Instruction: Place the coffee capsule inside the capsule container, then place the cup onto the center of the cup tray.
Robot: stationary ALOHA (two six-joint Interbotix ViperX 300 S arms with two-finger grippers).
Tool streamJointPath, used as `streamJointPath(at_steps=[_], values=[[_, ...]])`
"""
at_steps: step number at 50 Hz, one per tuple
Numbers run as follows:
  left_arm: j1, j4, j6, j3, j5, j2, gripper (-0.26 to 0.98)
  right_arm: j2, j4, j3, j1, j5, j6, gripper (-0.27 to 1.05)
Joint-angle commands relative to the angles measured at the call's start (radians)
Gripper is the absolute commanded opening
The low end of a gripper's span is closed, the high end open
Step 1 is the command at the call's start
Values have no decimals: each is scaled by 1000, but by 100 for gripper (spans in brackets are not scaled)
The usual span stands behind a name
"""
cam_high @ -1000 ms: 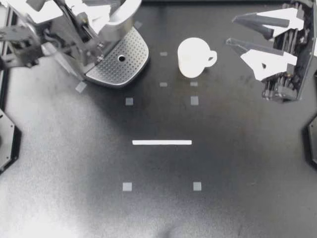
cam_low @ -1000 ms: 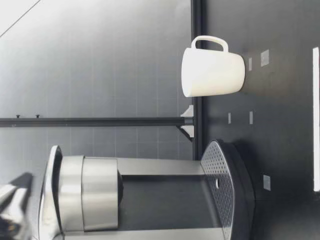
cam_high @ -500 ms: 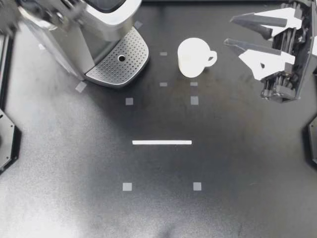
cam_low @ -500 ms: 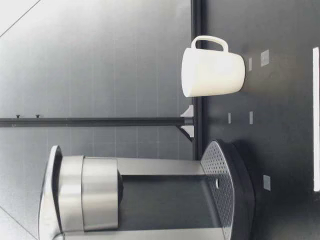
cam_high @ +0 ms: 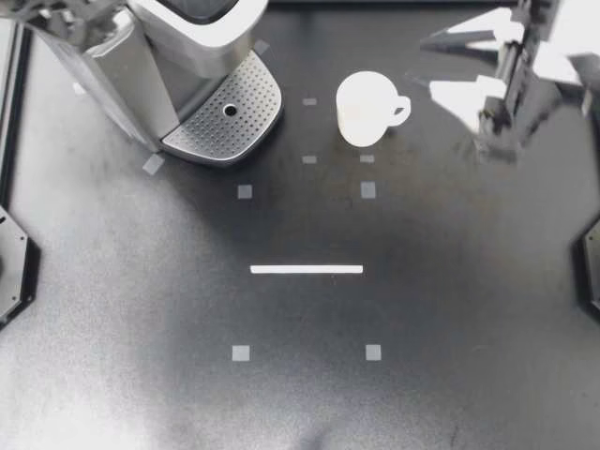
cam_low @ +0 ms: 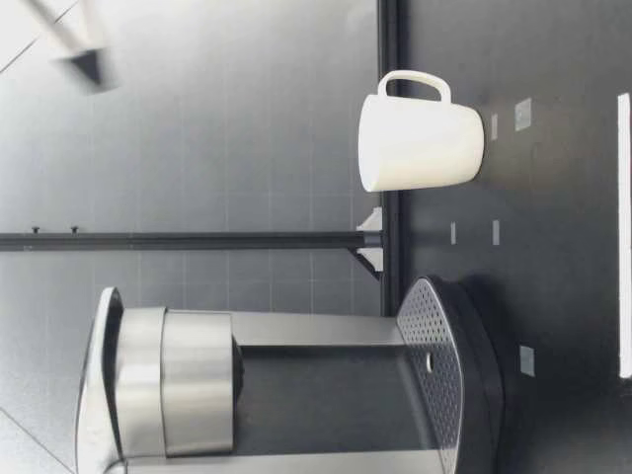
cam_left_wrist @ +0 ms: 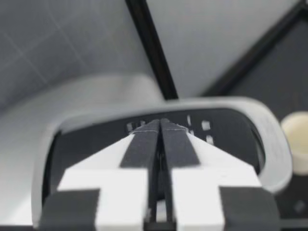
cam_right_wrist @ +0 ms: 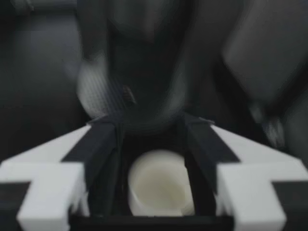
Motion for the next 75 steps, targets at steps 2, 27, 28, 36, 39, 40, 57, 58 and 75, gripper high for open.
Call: streamJointPath(at_steps=[2, 27, 28, 36, 39, 40, 57, 58, 75], values=[[-3, -67, 35, -31, 63, -20, 5, 29, -21, -86, -38, 186, -29, 51], [-3, -268, 155, -11, 63, -95, 5, 219, 192, -229, -196, 578, -396, 60], [-3, -270, 155, -6, 57, -100, 5, 229, 213, -232, -207, 589, -422, 60], [-3, -270, 153, 38, 20, -123, 5, 319, 387, -245, -264, 621, -635, 60], [-2, -272, 153, 44, 14, -124, 5, 347, 425, -244, -279, 620, -699, 60], [-2, -273, 153, 44, 14, -126, 5, 356, 440, -244, -285, 620, -716, 60], [-2, -273, 143, 78, -43, -189, 5, 434, 678, -175, -356, 500, -992, 60], [-2, -273, 143, 81, -43, -190, 5, 434, 690, -172, -356, 491, -1006, 60], [-2, -267, 143, 91, -54, -193, 5, 462, 752, -149, -354, 430, -1086, 61]])
